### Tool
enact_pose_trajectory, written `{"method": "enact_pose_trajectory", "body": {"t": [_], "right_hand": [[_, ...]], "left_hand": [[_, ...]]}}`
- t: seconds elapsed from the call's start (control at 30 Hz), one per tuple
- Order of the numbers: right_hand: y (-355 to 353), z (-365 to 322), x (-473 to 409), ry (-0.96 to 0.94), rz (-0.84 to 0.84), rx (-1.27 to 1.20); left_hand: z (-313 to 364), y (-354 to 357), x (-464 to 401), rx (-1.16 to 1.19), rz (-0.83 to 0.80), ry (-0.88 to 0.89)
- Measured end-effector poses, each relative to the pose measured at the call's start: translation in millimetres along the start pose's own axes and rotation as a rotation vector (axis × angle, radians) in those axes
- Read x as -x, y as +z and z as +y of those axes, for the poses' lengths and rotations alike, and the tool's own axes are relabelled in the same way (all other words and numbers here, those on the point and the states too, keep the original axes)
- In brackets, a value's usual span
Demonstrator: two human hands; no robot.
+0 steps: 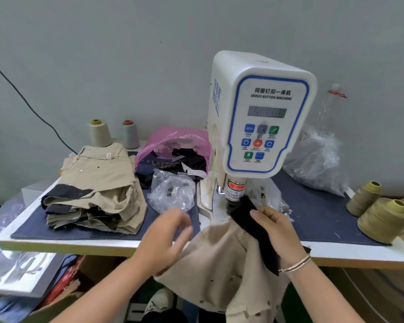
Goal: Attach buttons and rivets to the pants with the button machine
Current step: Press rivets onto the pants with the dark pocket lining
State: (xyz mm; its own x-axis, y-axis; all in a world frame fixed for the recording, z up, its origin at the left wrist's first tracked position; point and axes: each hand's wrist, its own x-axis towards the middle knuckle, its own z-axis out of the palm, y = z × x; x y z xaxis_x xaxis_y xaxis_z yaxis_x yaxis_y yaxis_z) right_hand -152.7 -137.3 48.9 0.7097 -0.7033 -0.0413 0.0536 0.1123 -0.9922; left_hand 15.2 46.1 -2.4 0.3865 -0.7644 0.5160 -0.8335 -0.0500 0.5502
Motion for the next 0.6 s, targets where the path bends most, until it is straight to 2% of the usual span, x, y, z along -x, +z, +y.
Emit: {"method": "enact_pose_trajectory", "body": {"t": [0.1, 0.33, 0.4, 0.5, 0.53, 0.6], "right_hand": [[-3, 6, -3, 0.03, 0.019, -0.153], [-7, 0, -15, 0.001, 0.007, -0.371], [-9, -10, -16, -0.011, 0.014, -0.351], [-21, -24, -21, -0.086, 0.091, -0.164], [-25, -24, -23, -0.135, 0.175, -0.01], [-25, -24, -15, -0.363, 0.407, 0.249]], "left_hand": [[-19, 5, 49, -0.121, -0.323, -0.16], [-11, 29, 49, -0.309, -0.462, -0.132], [-9, 34, 47, -0.224, -0.442, -0.195], [-9, 25, 36, 0.12, -0.341, -0.337], [-6, 19, 28, 0.214, -0.285, -0.367], [1, 6, 8, 0.353, -0.215, -0.379]]}}
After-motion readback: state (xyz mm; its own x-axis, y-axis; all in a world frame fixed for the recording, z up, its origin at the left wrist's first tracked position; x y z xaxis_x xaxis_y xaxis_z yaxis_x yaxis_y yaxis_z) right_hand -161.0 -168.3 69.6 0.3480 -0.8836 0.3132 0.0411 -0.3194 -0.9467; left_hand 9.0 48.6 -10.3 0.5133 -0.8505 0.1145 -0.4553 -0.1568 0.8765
